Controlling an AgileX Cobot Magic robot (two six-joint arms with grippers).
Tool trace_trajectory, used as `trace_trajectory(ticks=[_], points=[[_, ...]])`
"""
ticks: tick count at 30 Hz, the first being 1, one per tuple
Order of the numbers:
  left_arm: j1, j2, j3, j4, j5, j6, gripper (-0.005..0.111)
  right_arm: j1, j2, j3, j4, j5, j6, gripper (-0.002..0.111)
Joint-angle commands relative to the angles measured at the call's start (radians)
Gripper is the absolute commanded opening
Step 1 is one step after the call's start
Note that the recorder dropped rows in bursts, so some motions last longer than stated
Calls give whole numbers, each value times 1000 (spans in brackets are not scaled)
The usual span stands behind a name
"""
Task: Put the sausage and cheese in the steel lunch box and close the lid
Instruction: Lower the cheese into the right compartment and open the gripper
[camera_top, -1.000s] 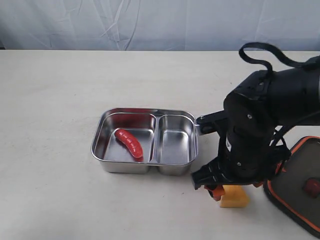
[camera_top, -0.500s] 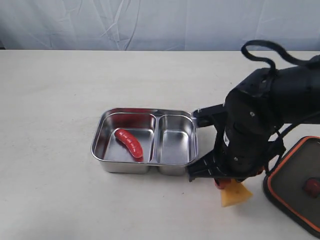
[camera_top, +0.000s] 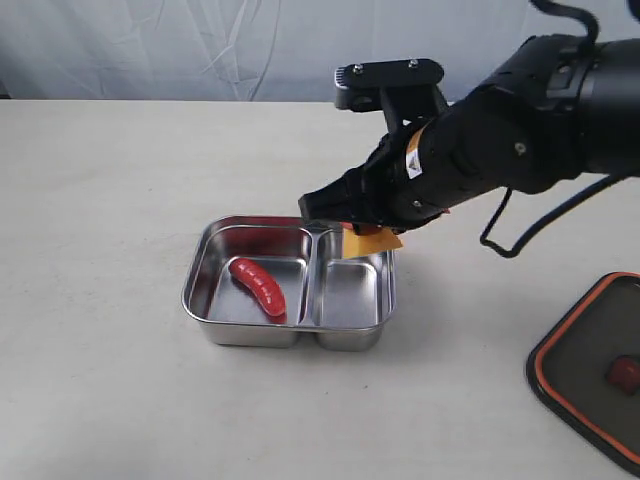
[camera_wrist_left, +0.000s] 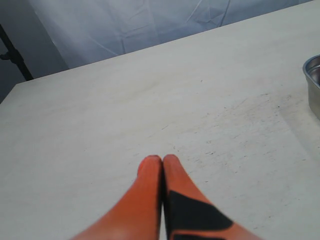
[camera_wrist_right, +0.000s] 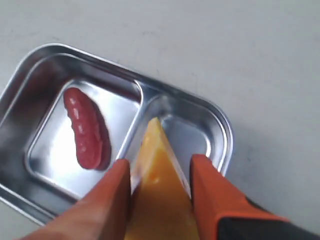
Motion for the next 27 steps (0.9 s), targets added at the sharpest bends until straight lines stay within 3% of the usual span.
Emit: trace_trajectory(ticks=[1,11,14,20,27], points=[[-6,-4,5,-2,-14,-4,0,-5,85,-4,11,-127,-1,0],[-6,-4,5,-2,-14,-4,0,-5,192,-5,-15,-169,7,1],[-6,-4,5,0,-14,-4,0,-5,192,-5,-15,-156,7,13],[-6,-4,5,0,-14,-4,0,-5,192,-19,17,-109,25,61],[-6,-4,5,0,-14,-4,0,-5,117,-89,22,135,15,64]])
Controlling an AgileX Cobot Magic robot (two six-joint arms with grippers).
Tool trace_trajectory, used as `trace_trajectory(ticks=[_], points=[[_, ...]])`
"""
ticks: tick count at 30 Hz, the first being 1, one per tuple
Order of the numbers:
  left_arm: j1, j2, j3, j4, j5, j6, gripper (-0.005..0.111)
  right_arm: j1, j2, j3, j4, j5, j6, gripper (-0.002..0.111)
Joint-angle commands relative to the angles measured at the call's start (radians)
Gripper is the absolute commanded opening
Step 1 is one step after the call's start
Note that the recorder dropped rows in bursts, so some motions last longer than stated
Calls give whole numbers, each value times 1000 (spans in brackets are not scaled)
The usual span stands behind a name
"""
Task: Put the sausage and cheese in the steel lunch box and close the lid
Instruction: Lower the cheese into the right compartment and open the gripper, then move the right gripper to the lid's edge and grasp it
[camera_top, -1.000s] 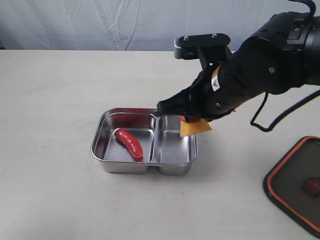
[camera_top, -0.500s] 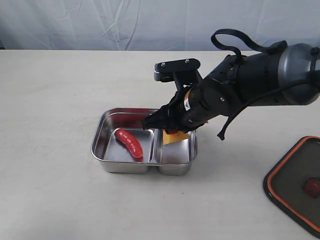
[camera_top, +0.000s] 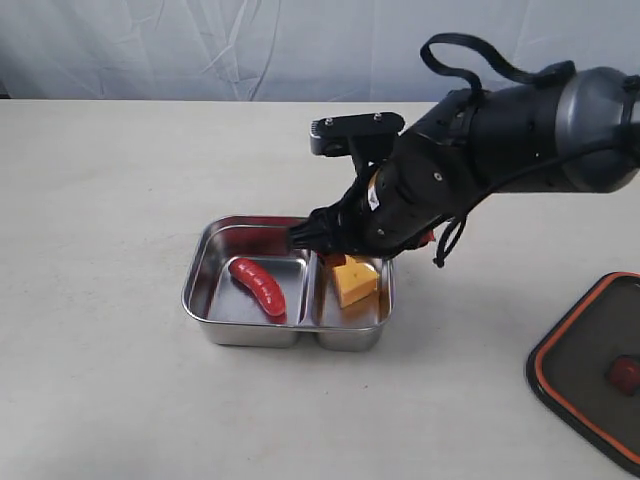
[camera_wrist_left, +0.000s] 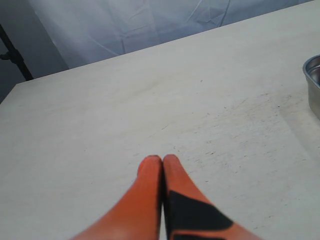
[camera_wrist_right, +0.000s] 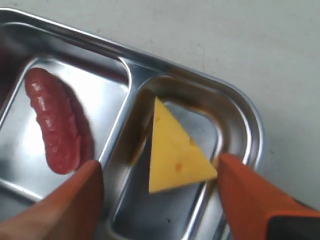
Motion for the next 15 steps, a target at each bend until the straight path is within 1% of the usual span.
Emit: trace_trajectory(ticks=[1,2,5,9,12,15], points=[[-6,-4,5,0,-14,-4,0,-5,-90,-31,-5,161,-18,64],[-6,-4,5,0,-14,-4,0,-5,-123,-31,-13,200,-24,64],[-6,-4,5,0,-14,-4,0,-5,-212,-22,-100,399,-25,64],[-6,-4,5,0,-14,-4,0,-5,-355,88,-189,550,-41,64],[-6,-4,5,-2,-14,-4,0,-5,-452,203,-195,588,-64,64],[-6,-4,5,-2,-16,-4,0,-5,-521,323,-179,540,-68,64]])
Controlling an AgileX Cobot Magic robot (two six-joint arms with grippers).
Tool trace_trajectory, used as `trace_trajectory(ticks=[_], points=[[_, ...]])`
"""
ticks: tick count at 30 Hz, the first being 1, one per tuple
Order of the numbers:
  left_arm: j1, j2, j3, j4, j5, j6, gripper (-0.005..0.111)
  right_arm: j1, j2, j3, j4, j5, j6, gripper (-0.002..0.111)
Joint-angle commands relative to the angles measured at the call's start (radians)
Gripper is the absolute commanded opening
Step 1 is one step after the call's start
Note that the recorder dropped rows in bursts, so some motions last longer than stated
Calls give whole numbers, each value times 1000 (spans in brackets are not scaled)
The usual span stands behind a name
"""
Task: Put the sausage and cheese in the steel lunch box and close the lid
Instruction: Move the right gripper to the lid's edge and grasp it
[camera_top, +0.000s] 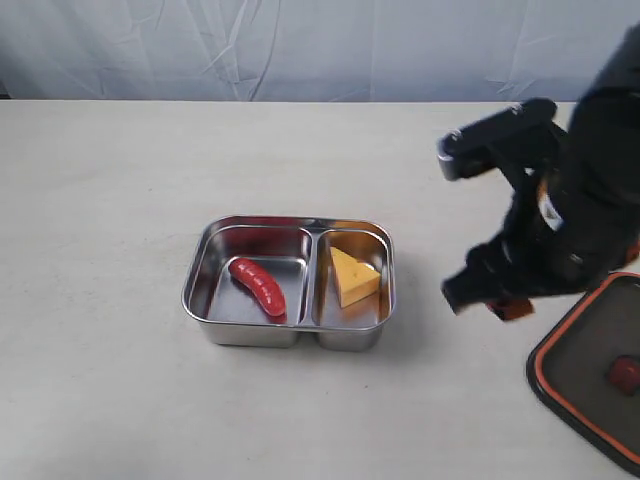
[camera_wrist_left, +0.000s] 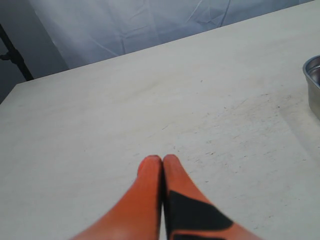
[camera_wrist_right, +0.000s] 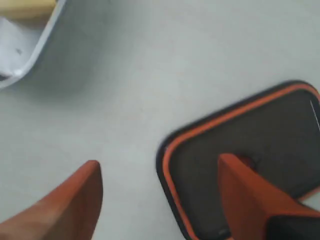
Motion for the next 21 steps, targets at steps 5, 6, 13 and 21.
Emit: trace_trajectory(ticks=[5,6,13,21], points=[[-6,-4,5,-2,-16,-4,0,-5,-78,274,64,-176,-20,64],[-6,-4,5,-2,-16,-4,0,-5,-64,290,64,-203,-16,64],[-6,-4,5,-2,-16,-4,0,-5,108,303,-16,-330,96,63],[-6,-4,5,-2,-16,-4,0,-81,258,303,-103,-410,262,43]])
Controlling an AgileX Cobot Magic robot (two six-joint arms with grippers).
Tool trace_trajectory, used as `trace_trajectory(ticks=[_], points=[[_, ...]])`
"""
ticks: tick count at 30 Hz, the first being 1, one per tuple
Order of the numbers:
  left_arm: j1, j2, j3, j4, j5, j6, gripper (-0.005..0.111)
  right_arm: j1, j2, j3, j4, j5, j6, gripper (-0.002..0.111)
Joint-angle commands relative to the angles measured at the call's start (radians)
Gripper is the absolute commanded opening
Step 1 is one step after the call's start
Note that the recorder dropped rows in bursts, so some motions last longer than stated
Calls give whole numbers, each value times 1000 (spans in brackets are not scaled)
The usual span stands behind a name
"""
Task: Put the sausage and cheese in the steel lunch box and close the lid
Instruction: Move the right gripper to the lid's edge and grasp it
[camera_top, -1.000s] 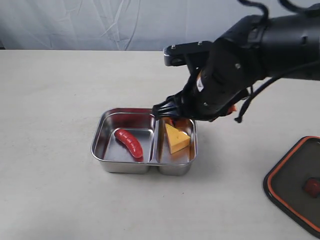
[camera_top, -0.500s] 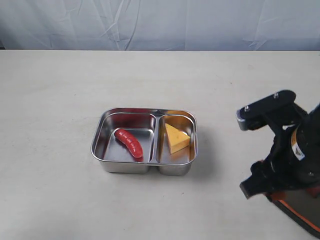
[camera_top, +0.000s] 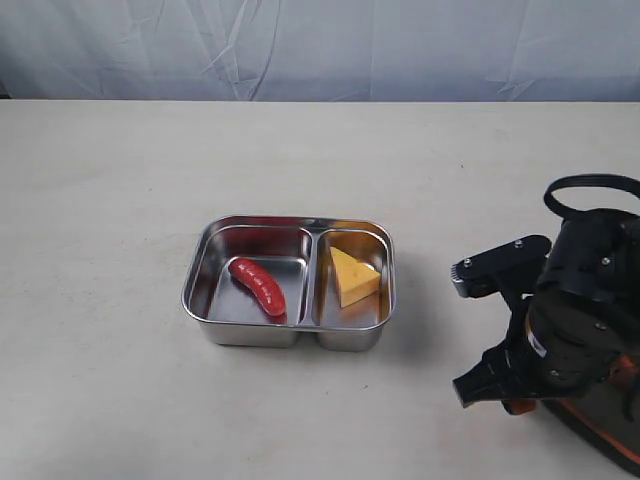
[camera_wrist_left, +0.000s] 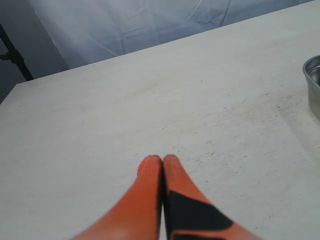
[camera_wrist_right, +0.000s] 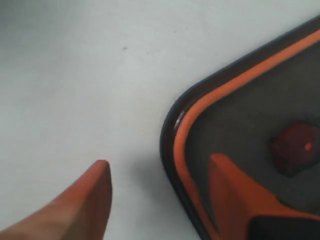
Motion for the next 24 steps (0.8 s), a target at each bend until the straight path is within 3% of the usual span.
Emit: trace_trajectory(ticks=[1,5,12,16,24], points=[[-6,-4,5,-2,-16,-4,0,-49,54,3,-14,-101,29,39],[-6,-4,5,-2,-16,-4,0,-82,89,3,-8,-176,31,28],[-6,-4,5,-2,-16,-4,0,-106,141,3,8,-187,31,26],[-6,-4,5,-2,-16,-4,0,-106,141,3,12,-207,31,-1],[-6,-4,5,-2,-16,-4,0,-105,119,3,18,-200,31,-1]])
